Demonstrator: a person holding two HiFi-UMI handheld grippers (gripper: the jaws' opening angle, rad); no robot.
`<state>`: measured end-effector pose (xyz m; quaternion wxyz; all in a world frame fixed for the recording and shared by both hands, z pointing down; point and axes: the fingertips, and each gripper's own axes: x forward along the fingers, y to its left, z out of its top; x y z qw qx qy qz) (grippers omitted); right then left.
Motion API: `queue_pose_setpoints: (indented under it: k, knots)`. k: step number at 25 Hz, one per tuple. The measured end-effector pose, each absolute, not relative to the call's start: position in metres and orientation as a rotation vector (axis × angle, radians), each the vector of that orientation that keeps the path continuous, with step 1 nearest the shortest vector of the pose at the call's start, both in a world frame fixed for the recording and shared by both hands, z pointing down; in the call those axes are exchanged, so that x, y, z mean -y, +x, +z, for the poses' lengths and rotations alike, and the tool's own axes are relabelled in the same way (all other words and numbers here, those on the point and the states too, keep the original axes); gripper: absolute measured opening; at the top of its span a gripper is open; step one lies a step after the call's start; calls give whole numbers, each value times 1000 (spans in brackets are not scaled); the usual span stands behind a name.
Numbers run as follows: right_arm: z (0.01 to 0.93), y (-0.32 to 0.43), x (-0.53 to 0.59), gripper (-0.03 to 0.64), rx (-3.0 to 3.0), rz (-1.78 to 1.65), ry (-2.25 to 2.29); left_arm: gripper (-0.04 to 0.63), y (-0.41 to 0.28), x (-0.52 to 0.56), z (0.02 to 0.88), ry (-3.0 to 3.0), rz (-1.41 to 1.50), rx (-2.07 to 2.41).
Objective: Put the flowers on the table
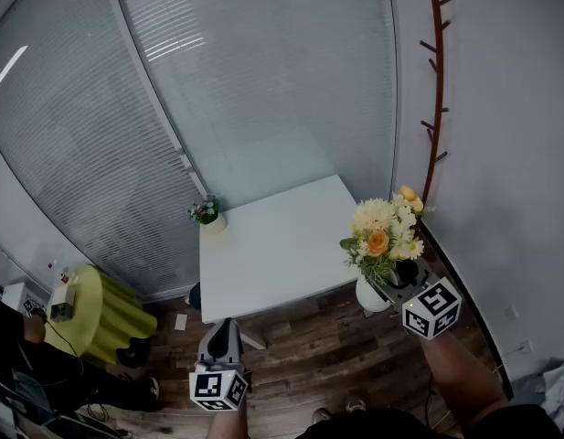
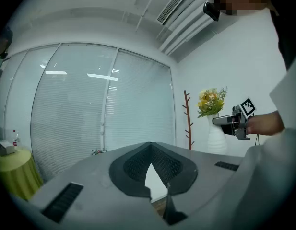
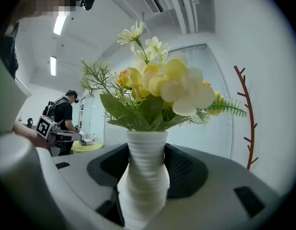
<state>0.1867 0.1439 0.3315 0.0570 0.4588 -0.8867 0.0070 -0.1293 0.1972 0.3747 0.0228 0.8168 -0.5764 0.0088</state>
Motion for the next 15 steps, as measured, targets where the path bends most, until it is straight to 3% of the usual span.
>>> queue_pose_setpoints:
  k: [15]
  knots:
    - [340,188,-137,249,2756,50,1376,5,-134,-191,375,2471,43,1854]
